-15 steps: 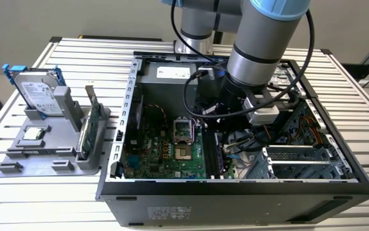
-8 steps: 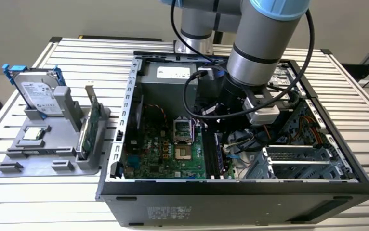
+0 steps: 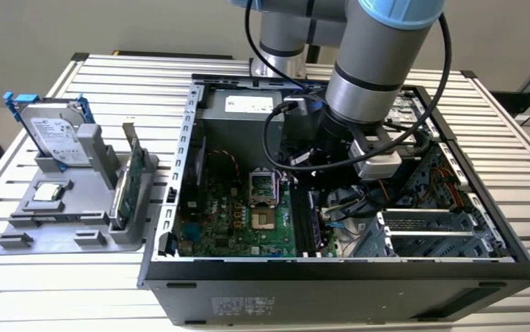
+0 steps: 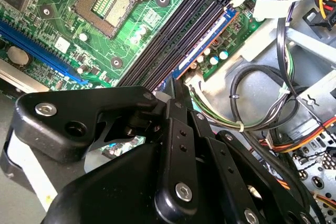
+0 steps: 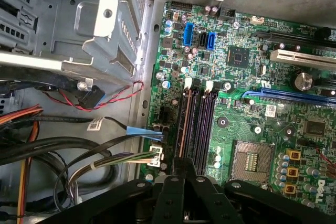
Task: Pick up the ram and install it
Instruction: 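Press down the ram until it locks into place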
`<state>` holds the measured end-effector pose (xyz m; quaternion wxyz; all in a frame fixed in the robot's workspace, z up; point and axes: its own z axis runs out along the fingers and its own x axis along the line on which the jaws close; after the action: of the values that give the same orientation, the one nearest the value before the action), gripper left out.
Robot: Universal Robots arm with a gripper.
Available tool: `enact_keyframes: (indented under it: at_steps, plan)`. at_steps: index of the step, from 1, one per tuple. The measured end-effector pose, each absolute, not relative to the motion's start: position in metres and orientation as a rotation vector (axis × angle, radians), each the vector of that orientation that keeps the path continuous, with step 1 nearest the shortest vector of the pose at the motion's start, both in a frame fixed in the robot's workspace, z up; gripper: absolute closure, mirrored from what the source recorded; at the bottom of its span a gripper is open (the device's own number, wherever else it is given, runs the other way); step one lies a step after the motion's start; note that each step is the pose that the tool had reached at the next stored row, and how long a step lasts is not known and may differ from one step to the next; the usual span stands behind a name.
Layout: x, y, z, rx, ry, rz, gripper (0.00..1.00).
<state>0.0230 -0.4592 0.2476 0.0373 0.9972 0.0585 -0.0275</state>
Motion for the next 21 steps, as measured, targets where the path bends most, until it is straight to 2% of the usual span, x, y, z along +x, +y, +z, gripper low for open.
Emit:
enact_keyframes:
  at_steps: [21]
  plan:
    - [0.0229, -0.4588, 0.2475, 3.017, 0.514, -0.071, 1.0]
